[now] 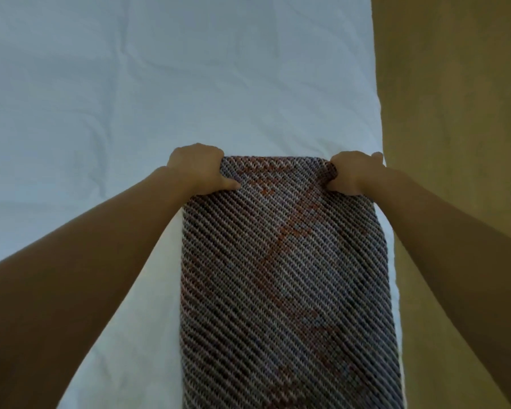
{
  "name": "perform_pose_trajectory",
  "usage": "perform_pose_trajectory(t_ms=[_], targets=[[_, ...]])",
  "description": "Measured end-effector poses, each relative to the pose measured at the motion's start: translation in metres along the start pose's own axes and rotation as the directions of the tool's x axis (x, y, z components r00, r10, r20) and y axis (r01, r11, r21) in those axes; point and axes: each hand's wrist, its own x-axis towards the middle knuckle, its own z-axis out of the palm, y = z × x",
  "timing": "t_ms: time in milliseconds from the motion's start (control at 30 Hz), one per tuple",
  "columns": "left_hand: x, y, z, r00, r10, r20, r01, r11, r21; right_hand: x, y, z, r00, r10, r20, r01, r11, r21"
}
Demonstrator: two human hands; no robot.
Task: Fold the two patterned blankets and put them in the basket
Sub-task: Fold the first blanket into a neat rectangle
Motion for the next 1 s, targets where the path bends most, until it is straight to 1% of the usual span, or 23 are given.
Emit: perform_pose_trajectory(t_ms=[33,100,167,233,267,333,433,500,567,600,700,767,833,867,933,1000], targets=[[-0.005,0.004,-0.004,1.0,0.014,-0.014,-0.014,1.0,0.014,-0.007,-0.001,0.002,0.999,0.005,-0.045,-0.006,1.0,-0.026],[-0.018,0.01,-0.013,0.993,0.076,-0.093,-0.069,0.995,0.074,-0.023,0.001,0.008,0.985,-0.007,-0.172,-0.002,0.999,-0.054],[-0.037,0.014,-0.019,0.975,0.131,-0.181,-0.114,0.988,0.102,-0.042,0.009,0.016,0.947,-0.027,-0.321,0.02,0.999,-0.026],[-0.06,0.019,-0.02,0.965,0.121,-0.234,-0.111,0.992,0.054,-0.064,0.02,0.025,0.905,-0.056,-0.421,0.079,0.996,0.038],[-0.073,0.022,-0.018,0.965,0.103,-0.242,-0.099,0.995,0.028,-0.076,0.025,0.031,0.892,-0.076,-0.446,0.124,0.989,0.078],[-0.102,0.032,-0.01,0.967,0.077,-0.243,-0.074,0.997,0.023,-0.103,0.032,0.043,0.892,-0.11,-0.437,0.184,0.974,0.131],[-0.151,0.051,0.004,0.968,0.071,-0.241,-0.045,0.993,0.109,-0.15,0.038,0.061,0.888,-0.157,-0.432,0.218,0.971,0.095],[-0.186,0.063,0.014,0.972,0.062,-0.226,-0.028,0.988,0.15,-0.184,0.041,0.074,0.861,-0.181,-0.476,0.251,0.964,0.088],[-0.222,0.075,0.029,0.971,0.052,-0.235,-0.018,0.99,0.141,-0.22,0.042,0.09,0.829,-0.192,-0.525,0.291,0.95,0.112],[-0.24,0.08,0.038,0.967,0.048,-0.249,-0.017,0.992,0.124,-0.237,0.043,0.1,0.828,-0.185,-0.529,0.287,0.951,0.117],[-0.296,0.092,0.075,0.963,0.038,-0.267,-0.013,0.996,0.094,-0.287,0.044,0.136,0.865,-0.183,-0.468,0.261,0.96,0.107],[-0.33,0.1,0.108,0.976,0.023,-0.216,-0.002,0.996,0.094,-0.315,0.042,0.163,0.876,-0.232,-0.423,0.28,0.958,0.056],[-0.357,0.106,0.144,0.991,0.005,-0.131,0.009,0.994,0.107,-0.335,0.042,0.194,0.846,-0.327,-0.42,0.349,0.937,-0.028],[-0.367,0.109,0.16,0.995,-0.007,-0.099,0.019,0.993,0.116,-0.343,0.042,0.21,0.864,-0.328,-0.382,0.341,0.939,-0.035],[-0.381,0.114,0.19,0.998,-0.026,-0.061,0.034,0.99,0.133,-0.355,0.042,0.24,0.91,-0.284,-0.301,0.285,0.958,-0.043],[-0.392,0.116,0.213,0.998,-0.048,-0.038,0.054,0.986,0.157,-0.363,0.043,0.267,0.932,-0.276,-0.235,0.263,0.961,-0.083]])
